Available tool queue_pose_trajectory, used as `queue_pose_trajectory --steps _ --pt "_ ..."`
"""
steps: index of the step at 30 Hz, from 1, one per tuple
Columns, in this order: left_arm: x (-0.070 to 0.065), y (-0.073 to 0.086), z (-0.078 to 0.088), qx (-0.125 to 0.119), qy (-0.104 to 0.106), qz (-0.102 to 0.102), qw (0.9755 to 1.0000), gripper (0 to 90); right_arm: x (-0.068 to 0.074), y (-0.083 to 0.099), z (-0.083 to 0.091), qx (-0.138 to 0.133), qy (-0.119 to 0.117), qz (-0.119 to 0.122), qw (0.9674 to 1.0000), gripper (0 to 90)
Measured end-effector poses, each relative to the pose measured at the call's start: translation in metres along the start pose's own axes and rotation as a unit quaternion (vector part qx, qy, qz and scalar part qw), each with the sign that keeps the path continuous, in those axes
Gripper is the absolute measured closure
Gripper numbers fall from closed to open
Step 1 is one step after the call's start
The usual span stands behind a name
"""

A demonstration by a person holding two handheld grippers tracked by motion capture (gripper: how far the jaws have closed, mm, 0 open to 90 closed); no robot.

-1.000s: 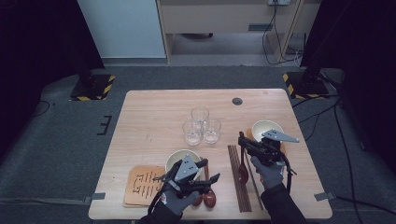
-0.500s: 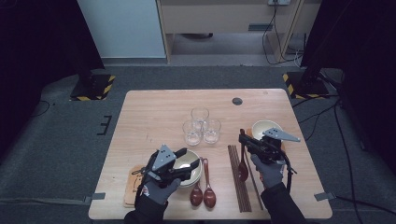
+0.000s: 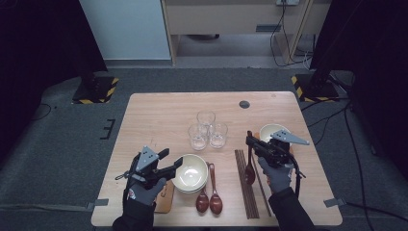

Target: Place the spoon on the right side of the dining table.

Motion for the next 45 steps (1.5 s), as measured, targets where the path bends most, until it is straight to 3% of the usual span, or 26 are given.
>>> queue_pose_trajectory --steps 8,15,23,27,41,45 --pt "0.032 0.009 0.003 0.009 -0.039 0.014 0.9991 34.5 -0.001 -0.005 0.000 -0.007 0.003 0.001 1.0000 84.4" --pt "0.067 0.025 -0.001 0.033 -0.080 0.029 0.9958 33.5 0.001 -0.008 -0.001 -0.009 0.004 0.003 0.9999 84.4" --pt "0.104 0.052 -0.011 0.080 -0.125 0.041 0.9881 31.0 0.001 -0.017 -0.002 -0.021 0.007 0.003 0.9997 84.4" --pt "0.120 0.068 -0.019 0.112 -0.143 0.047 0.9823 30.2 0.001 -0.022 -0.003 -0.027 0.007 0.003 0.9996 84.4" --pt "0.147 0.096 -0.032 0.167 -0.163 0.055 0.9708 26.1 -0.010 -0.032 -0.006 -0.041 0.021 -0.004 0.9989 84.3" --pt "0.149 0.100 -0.034 0.173 -0.164 0.057 0.9694 24.8 -0.014 -0.036 -0.008 -0.046 0.023 -0.007 0.9987 84.3"
Point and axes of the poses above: each handheld gripper's, and its own axes: z roughly backward along the jaws, y roughly out of its underside, x roughly to its left, the point moved 10 cm from there along -z, roughly forward along the jaws, and after that the axes turned 8 degrees about x, right-handed, at the moved point
